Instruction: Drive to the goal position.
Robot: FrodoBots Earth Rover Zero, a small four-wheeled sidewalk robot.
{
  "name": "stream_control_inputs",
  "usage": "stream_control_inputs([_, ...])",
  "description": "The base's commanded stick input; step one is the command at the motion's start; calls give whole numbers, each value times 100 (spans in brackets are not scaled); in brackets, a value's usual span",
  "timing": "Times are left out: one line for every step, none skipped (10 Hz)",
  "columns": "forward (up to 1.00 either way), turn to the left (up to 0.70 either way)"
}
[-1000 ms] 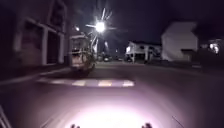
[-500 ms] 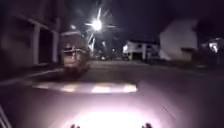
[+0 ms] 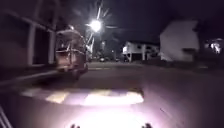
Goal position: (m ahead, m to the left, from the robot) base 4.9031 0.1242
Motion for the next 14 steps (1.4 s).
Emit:
stream_control_inputs([100, 0])
stream_control_inputs([100, 0])
stream_control_inputs([100, 0])
stream_control_inputs([100, 0])
stream_control_inputs([100, 0])
stream_control_inputs([100, 0])
stream_control_inputs([100, 0])
stream_control_inputs([100, 0])
stream_control_inputs([100, 0])
stream_control_inputs([100, 0])
stream_control_inputs([100, 0])
stream_control_inputs([100, 0])
stream_control_inputs([100, 0])
stream_control_inputs([100, 0])
